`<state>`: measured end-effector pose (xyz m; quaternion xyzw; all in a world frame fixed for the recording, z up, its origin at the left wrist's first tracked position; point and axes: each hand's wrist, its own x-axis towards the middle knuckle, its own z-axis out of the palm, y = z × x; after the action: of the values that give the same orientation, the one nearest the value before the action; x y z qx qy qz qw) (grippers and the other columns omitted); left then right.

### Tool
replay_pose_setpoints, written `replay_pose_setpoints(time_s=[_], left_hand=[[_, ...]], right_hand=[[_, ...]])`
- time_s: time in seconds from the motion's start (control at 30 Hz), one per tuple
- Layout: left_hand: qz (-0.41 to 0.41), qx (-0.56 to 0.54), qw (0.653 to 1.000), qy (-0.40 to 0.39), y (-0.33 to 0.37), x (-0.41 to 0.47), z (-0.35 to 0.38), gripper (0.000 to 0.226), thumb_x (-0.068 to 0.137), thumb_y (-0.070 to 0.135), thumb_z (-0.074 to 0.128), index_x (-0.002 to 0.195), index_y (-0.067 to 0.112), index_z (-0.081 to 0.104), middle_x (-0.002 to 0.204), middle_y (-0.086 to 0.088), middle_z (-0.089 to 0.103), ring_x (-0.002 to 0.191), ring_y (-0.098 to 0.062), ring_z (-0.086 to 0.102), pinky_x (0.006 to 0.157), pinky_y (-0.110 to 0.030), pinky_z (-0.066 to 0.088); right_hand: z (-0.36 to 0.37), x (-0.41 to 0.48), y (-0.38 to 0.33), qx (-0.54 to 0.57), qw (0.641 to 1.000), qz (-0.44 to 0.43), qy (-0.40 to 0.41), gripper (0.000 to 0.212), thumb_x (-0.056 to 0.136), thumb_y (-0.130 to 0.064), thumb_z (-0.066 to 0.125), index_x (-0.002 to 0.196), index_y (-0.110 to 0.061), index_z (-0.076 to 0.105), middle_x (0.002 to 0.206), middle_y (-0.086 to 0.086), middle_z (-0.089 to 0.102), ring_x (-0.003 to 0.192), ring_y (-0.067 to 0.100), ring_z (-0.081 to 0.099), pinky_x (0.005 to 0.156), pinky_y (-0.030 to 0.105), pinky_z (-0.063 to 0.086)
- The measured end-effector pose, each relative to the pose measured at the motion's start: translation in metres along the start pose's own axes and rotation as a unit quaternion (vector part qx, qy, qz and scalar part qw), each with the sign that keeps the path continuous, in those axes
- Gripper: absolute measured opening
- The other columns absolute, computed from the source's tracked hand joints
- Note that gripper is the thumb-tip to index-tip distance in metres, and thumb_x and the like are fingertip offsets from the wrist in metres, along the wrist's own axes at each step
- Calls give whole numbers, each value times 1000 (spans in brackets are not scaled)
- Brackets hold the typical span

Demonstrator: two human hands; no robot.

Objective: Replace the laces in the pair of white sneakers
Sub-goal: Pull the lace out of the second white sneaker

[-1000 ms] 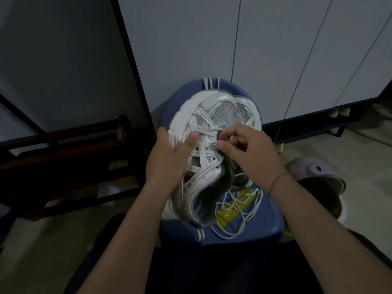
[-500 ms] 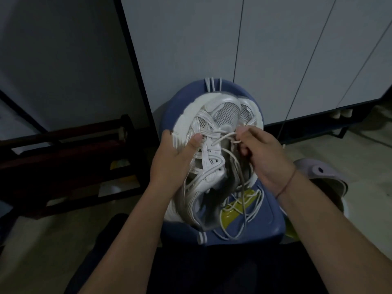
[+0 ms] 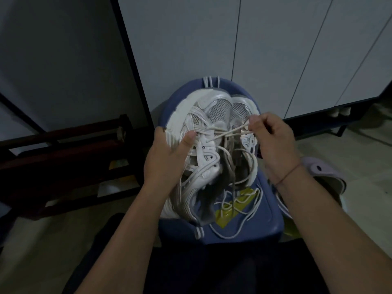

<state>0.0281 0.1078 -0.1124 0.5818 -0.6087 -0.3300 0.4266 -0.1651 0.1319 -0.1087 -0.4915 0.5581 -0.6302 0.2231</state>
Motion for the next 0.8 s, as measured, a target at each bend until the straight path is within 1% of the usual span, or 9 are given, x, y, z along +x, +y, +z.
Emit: replay_pose_setpoints(time_s=[0.07,0.17,0.27,0.37,0.43,0.5,0.63,0.73,0.8], left_hand=[[5,15,1000,0,-1,0,-1,50,85,59,61,115,21,49,108,7,64,102,-18,62,90,-35,49],[4,44,999,-7,-1,-2,0,54,84,62,58,116,19,48,111,4,64,103,-21,61,91,-40,50],[6,45,999,-10,1,-3,1,52,85,61,58,113,19,47,106,5,64,100,-22,62,89,-40,50],[13,51,999,-16,3,-5,3,51,85,61,58,111,18,46,102,5,63,97,-22,62,87,-41,52],[17,57,998,-16,2,-6,4,52,85,62,57,111,18,46,103,4,64,96,-23,62,87,-43,52],[13,50,999,-11,1,-3,3,53,84,62,58,114,19,47,107,3,64,100,-23,62,90,-43,51],[6,31,1000,2,-2,1,-2,61,83,63,59,122,18,47,115,1,64,106,-23,61,94,-43,50],[5,39,999,3,-2,0,-2,60,83,64,58,121,18,47,115,1,64,106,-23,61,94,-44,50],[4,41,999,1,-2,0,-1,59,83,63,59,120,18,47,114,1,65,105,-23,62,94,-44,50]], right_hand=[[-3,2,5,-28,999,18,-10,28,95,-21,55,67,-17,52,60,-2,49,58,6,40,58,23,36],[2,-3,4,-135,988,-49,-56,16,95,-16,53,79,-15,52,81,4,51,70,9,45,68,14,37],[9,-11,-1,-248,955,-133,-91,17,96,-35,44,82,-26,49,87,-6,44,85,12,44,78,28,32],[17,-17,-4,-343,915,-193,-84,24,88,-51,41,74,-33,49,85,-11,45,88,8,39,73,27,16],[19,-19,-5,-296,929,-203,-90,26,87,-48,48,71,-28,54,81,-11,48,85,10,43,74,29,23],[15,-15,-7,-176,968,-159,-86,22,90,-35,56,71,-25,55,76,-8,50,78,11,46,73,23,36],[-8,2,-1,-23,999,2,45,30,92,-26,56,62,-22,51,62,1,48,62,14,43,62,27,36],[-16,8,9,-109,993,25,33,25,92,-23,56,69,-17,54,70,4,53,68,17,48,67,31,40],[-11,3,7,-199,979,-32,-2,15,90,-25,55,76,-22,54,81,2,56,79,19,51,75,37,44]])
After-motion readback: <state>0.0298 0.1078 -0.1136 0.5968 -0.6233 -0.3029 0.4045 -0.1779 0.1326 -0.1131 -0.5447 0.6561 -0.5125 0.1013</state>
